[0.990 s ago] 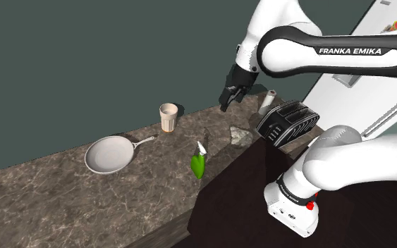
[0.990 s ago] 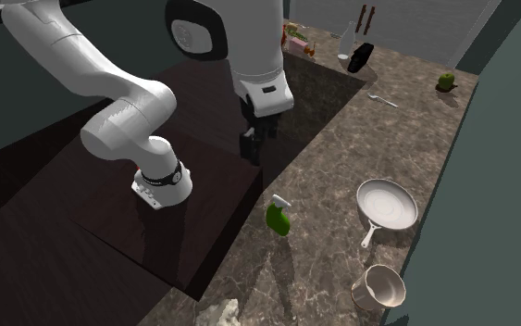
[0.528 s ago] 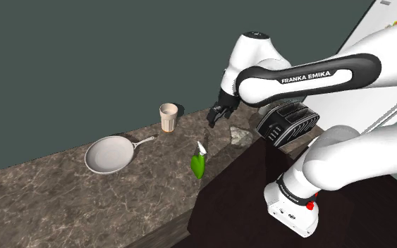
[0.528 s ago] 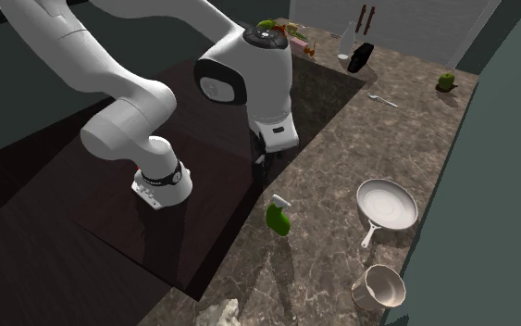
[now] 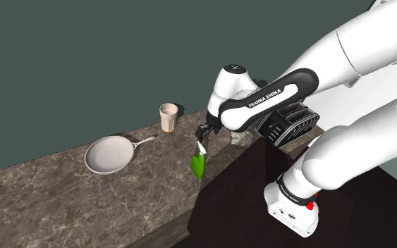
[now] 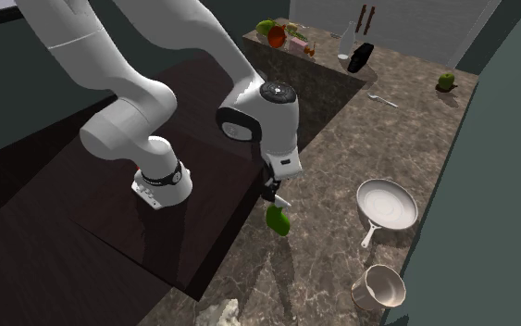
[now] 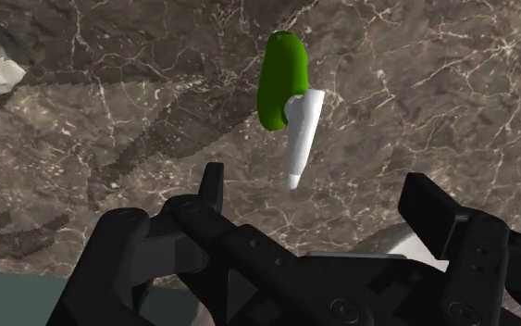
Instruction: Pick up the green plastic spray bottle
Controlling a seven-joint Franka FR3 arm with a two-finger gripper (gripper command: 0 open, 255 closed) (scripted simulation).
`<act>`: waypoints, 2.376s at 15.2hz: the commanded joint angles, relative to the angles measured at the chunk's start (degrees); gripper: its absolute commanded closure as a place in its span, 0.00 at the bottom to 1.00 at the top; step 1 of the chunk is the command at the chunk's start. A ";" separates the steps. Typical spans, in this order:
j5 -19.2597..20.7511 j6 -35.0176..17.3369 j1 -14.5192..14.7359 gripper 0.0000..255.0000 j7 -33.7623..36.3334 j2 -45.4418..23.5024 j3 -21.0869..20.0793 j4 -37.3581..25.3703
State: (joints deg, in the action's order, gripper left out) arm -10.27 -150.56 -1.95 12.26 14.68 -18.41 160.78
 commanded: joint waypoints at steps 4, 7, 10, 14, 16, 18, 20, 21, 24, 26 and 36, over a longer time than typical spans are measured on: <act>6.56 -11.49 -2.68 0.00 6.78 -13.16 -2.26 -1.57; 10.15 -14.55 -3.08 0.00 9.31 -16.53 -1.87 -1.69; 14.88 -17.47 -2.82 0.00 12.68 -19.99 -0.49 -2.01; 15.86 -18.03 -2.45 1.00 13.40 -20.69 0.09 -2.12; 15.88 -18.03 -2.46 1.00 13.40 -20.72 0.11 -2.15; 15.89 -18.03 -2.46 1.00 13.40 -20.73 0.11 -2.15; 15.87 -18.02 -2.45 1.00 13.41 -20.71 0.10 -2.15; 15.87 -18.02 -2.45 1.00 13.41 -20.71 0.10 -2.15; 14.16 -17.07 -2.92 1.00 12.16 -19.50 -0.77 -1.95; 11.04 -15.13 -3.45 1.00 9.94 -17.19 -2.02 -1.73; 1.92 -4.68 -1.97 1.00 3.57 -6.40 -2.42 -1.88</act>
State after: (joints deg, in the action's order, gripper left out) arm -7.81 -156.49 -4.12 16.16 7.25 -20.90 159.12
